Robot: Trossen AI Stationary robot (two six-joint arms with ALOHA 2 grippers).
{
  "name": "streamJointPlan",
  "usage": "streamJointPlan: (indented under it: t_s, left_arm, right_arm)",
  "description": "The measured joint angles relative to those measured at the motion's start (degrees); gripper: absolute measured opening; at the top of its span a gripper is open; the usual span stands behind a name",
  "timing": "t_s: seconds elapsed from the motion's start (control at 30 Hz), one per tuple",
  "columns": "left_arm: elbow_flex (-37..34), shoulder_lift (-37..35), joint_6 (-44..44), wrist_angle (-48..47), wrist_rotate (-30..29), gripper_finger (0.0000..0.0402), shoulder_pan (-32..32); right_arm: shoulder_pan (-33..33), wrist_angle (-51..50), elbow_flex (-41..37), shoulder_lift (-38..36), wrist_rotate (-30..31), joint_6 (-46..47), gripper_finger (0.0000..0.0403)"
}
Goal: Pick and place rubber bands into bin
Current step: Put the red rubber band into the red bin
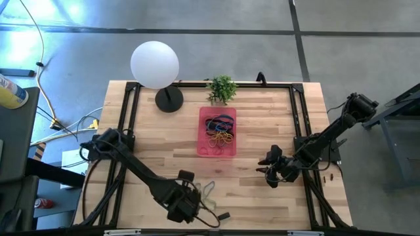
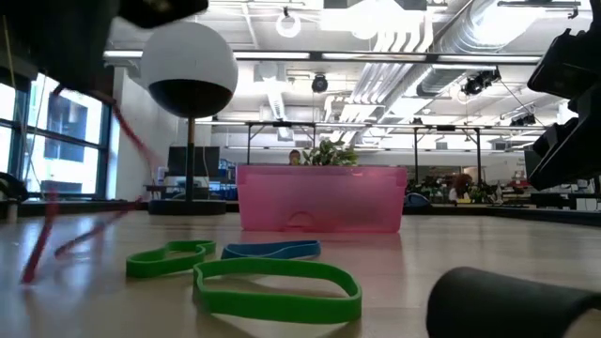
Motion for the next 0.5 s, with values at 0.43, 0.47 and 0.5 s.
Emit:
streamJointPlan:
  t_s: [0.43,0.47,0.5]
  left_arm:
    - [0.0,-10.0,0.5,1.3,-16.8,0.0000,5.6]
    - [0.0,-10.6,1.7,1.8,-17.9,0.0000,6.5]
    - [0.0,-11.1,2.9,2.3,-18.7,0.0000,7.5]
  right_arm:
    - [0.0,0.0,0.0,0.0,0.1,0.0,0.0129]
    - [0.0,0.1,0.0,0.0,0.1,0.0,0.0129]
    - [0.0,0.0,0.0,0.0,0.1,0.0,0.0129]
